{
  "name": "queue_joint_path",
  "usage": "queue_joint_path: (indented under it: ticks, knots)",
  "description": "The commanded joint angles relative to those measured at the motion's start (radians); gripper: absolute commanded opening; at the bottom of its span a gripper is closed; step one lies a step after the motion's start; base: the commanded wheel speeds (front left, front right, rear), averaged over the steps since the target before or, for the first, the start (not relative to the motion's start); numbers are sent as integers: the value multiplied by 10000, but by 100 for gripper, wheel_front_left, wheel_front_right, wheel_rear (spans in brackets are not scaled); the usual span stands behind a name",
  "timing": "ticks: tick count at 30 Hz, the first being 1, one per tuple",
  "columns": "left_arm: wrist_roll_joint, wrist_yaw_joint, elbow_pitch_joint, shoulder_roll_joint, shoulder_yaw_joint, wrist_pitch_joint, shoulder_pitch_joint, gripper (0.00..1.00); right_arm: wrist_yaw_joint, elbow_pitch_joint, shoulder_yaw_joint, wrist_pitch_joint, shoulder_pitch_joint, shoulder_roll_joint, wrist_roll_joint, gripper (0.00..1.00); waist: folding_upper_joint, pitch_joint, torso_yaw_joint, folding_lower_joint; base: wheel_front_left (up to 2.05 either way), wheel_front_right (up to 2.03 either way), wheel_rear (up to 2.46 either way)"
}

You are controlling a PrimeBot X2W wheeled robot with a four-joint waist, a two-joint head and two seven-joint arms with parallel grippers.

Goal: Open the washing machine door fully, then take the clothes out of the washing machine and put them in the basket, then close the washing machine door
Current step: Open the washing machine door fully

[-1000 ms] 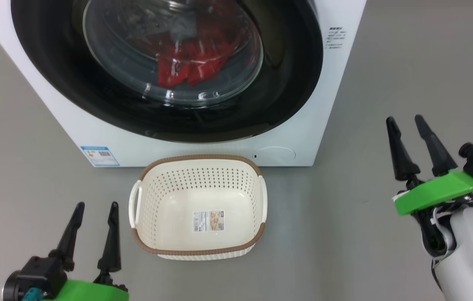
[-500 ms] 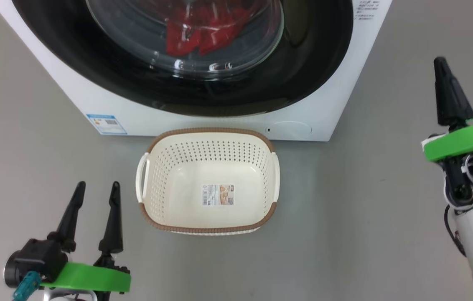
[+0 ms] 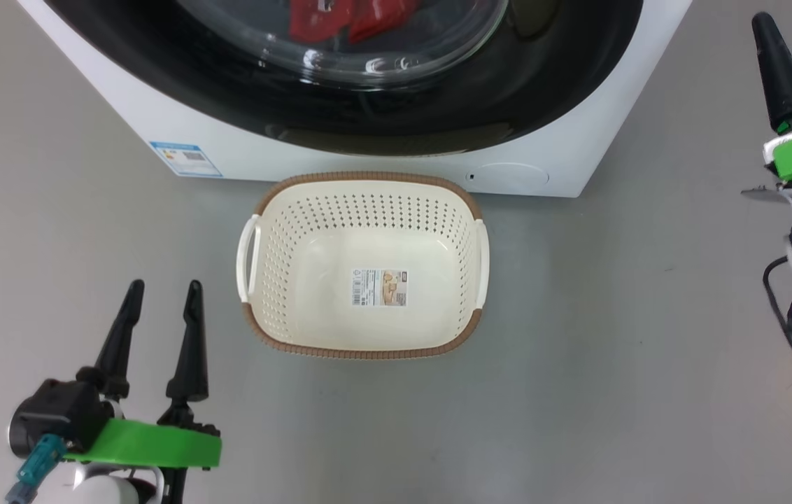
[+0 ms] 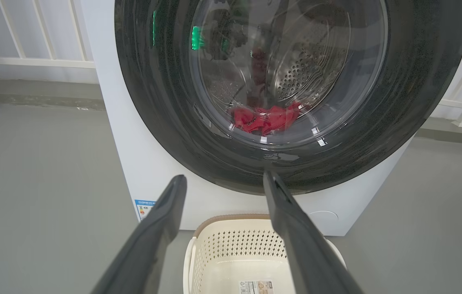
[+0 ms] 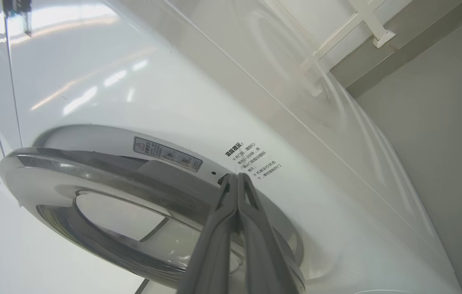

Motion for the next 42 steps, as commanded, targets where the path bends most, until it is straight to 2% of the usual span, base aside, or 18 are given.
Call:
queue_joint_path:
  ticks: [1,11,15,26,42]
  knots:
    - [-70,-31,-245,211,306,-82,-336,100,16,-192,93,360,-305,-102,590,0,-1,196,101,0,0,0,0]
    - [-179,-31,-189,164,233,-82,-526,100,16,399,-55,2301,-1377,-301,2428,0,-1,631,332,0,0,0,0]
    - [-200,-31,-160,144,213,-82,-561,100,16,500,-115,2826,-1654,-317,2807,0,-1,733,388,0,0,0,0]
    - [-272,-31,-63,56,148,-82,-709,100,16,1166,78,3845,-2457,-350,3019,0,-1,993,544,0,0,0,0]
    - [-354,-31,-16,-42,85,-82,-854,100,16,1917,305,4202,-3282,-131,2874,0,-1,1335,703,0,0,0,0]
